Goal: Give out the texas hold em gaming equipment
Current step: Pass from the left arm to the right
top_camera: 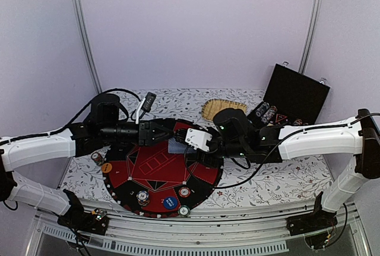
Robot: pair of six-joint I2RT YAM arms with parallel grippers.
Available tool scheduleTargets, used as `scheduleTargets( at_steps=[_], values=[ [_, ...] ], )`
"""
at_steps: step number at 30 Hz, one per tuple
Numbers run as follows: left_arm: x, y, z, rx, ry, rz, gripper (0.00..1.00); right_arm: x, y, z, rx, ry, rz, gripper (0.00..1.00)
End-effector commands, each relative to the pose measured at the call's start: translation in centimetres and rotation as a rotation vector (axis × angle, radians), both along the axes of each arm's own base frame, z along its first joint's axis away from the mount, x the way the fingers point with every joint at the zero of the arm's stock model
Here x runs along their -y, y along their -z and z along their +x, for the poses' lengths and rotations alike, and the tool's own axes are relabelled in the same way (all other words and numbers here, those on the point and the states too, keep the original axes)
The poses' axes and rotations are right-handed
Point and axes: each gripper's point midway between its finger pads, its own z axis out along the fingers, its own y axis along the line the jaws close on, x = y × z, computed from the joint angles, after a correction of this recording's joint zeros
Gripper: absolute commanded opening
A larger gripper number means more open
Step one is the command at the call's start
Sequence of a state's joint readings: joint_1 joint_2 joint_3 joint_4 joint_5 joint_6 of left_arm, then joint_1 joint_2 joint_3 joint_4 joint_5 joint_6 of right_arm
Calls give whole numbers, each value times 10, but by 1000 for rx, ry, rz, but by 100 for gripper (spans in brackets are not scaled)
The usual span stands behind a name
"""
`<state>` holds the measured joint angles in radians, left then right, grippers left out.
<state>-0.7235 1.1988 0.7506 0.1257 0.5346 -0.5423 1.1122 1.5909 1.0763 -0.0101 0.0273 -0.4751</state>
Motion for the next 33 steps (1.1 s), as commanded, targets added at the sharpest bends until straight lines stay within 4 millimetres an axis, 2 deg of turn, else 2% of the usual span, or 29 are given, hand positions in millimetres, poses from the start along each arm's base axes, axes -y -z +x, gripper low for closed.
scheduleTargets(
  at_steps=[1,5,10,16,24,29,33],
  values=[
    [-1,8,-5,-25,20,11,32,-5,-10,4,15,2,32,47],
    [-3,9,-6,-23,23,21,37,-4,-10,4,15,3,30,46],
    [-15,17,4,-13,-64,83,51,-4,-8,6,12,8,26,46],
    [-16,8,0,-6,-55,58,59,-3,-6,8,10,12,22,45],
    [-9,7,-17,-17,10,30,41,-3,-2,8,1,14,15,45],
    [-1,11,-15,-21,21,25,37,-4,-2,7,-2,9,16,45],
    [5,9,-14,-18,38,17,29,-5,-1,7,-4,6,14,45]
  ],
)
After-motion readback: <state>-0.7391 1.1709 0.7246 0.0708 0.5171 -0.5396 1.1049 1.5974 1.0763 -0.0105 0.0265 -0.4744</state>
